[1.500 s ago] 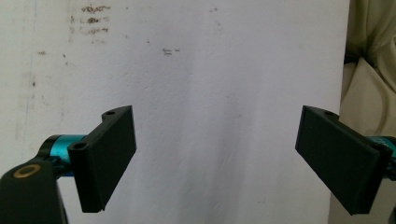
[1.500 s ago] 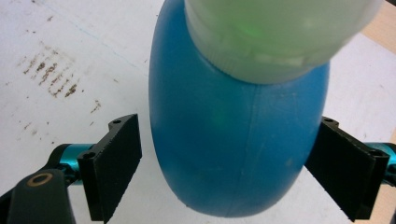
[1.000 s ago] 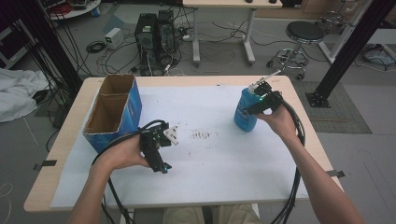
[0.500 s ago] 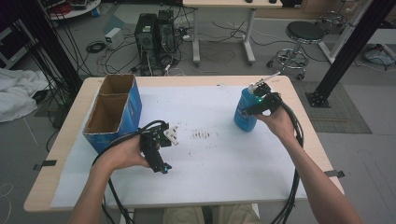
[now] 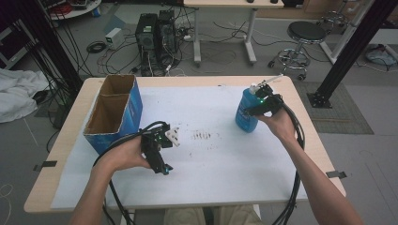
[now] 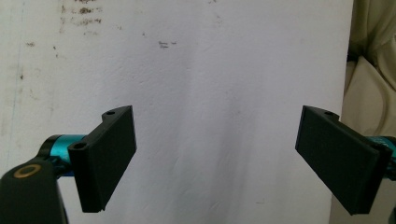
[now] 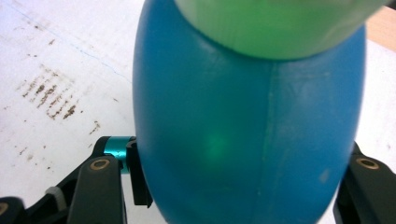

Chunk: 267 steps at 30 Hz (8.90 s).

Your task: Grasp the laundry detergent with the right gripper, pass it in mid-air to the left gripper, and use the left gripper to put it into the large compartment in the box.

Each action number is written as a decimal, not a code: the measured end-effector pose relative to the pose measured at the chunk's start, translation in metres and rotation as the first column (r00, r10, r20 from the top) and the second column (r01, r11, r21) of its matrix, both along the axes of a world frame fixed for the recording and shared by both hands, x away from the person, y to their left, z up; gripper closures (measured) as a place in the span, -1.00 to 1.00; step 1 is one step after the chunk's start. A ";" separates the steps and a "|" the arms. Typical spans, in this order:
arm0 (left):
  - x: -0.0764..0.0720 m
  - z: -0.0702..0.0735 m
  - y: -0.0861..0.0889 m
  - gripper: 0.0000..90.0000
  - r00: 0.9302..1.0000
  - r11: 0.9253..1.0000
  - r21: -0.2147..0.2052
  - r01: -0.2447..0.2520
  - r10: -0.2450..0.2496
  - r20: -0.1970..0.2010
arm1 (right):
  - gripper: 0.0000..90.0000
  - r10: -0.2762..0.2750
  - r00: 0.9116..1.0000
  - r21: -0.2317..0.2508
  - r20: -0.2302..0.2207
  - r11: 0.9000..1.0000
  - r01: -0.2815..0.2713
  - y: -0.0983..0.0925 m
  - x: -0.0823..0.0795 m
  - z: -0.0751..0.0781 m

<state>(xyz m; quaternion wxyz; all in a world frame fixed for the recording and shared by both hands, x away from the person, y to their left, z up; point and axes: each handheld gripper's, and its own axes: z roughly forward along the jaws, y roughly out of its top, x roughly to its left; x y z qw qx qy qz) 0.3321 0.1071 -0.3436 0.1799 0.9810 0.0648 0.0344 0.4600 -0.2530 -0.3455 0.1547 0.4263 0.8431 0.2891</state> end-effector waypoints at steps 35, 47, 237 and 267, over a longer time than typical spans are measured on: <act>0.001 0.006 0.001 -0.72 1.000 1.000 0.001 -0.005 0.005 0.014 | 0.06 0.006 1.000 0.060 0.023 0.998 -0.007 -0.006 -0.001 -0.006; 0.002 0.013 0.000 -0.72 0.999 1.000 -0.014 -0.020 0.020 0.029 | 0.07 0.042 0.999 0.057 0.030 0.997 -0.043 -0.006 -0.002 -0.006; 0.077 0.243 0.038 -0.15 0.967 0.973 -0.042 -0.227 0.230 0.109 | -0.71 0.561 0.826 -0.064 -0.063 0.823 -0.564 -0.039 -0.079 0.038; 0.066 0.244 0.144 -0.16 0.899 0.903 0.010 -0.429 0.426 0.097 | -0.71 0.462 0.880 -0.144 -0.112 0.869 -0.474 -0.074 -0.080 0.024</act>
